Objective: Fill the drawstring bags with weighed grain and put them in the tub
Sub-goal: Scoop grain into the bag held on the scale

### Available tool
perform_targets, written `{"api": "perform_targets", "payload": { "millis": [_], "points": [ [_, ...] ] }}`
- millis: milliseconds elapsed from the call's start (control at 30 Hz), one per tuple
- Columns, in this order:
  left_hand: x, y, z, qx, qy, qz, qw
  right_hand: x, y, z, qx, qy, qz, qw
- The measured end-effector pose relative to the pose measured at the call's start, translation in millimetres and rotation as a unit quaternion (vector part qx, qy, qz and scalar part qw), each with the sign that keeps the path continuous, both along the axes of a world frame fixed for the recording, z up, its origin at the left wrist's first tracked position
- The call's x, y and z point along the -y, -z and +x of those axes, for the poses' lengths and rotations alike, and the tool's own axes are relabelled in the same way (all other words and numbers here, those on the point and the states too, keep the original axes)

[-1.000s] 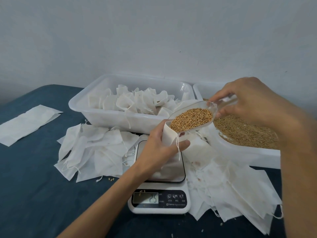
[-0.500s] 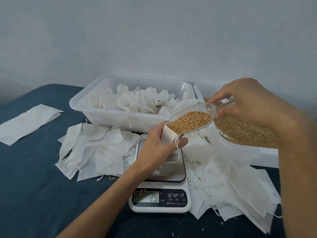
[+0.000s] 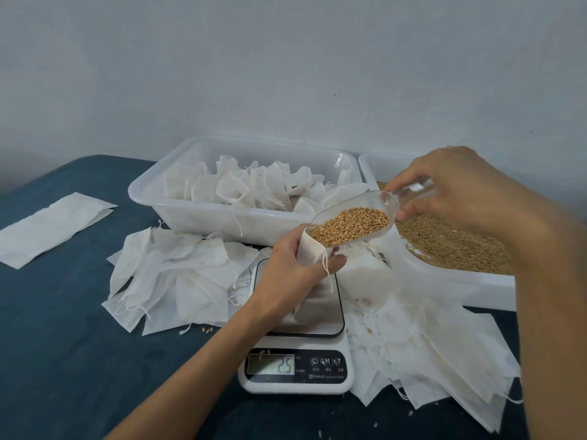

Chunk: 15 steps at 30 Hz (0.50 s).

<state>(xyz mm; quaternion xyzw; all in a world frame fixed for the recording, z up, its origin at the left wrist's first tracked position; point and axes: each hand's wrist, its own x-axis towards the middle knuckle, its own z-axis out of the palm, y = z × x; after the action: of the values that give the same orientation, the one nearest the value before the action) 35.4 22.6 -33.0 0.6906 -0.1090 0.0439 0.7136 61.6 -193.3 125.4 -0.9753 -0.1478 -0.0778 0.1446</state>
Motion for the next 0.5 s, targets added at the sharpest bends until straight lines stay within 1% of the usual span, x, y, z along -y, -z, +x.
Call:
{"api": "perform_targets", "payload": {
  "millis": [500],
  "points": [
    [-0.1, -4.5, -1.7, 0.013, 0.003, -0.007, 1.0, 0.7, 0.5, 0.3, -0.006, 0.0, -0.011, 1.0]
  ]
}}
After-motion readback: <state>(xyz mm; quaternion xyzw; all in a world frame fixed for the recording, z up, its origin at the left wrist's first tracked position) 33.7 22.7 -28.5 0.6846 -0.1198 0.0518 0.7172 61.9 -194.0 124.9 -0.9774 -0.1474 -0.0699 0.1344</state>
